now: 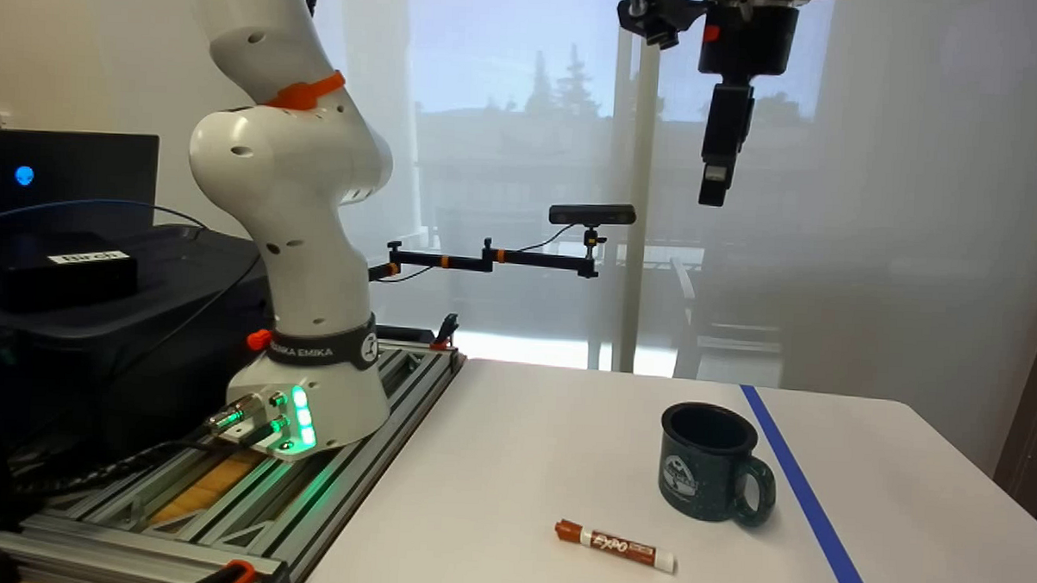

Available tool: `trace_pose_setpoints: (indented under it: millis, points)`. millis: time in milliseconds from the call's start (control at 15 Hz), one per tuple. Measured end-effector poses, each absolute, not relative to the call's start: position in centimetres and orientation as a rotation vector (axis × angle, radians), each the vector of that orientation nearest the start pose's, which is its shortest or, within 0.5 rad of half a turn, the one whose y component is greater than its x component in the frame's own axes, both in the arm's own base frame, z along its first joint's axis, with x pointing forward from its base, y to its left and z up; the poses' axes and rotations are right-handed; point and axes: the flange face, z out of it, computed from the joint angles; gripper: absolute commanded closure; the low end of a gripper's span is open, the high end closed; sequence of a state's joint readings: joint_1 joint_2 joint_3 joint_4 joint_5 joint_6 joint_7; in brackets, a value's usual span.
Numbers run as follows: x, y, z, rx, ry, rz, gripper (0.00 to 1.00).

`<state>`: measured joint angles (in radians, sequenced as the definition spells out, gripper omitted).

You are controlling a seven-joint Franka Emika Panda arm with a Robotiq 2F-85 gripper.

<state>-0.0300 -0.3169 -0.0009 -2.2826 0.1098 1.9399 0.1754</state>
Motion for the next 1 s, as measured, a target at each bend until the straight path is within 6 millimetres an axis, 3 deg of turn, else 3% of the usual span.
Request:
trace_pose_setpoints:
  millis: [1000]
  points:
    - [47.3, 1.6, 47.7, -3.041, 0.218, 0.059, 0.0]
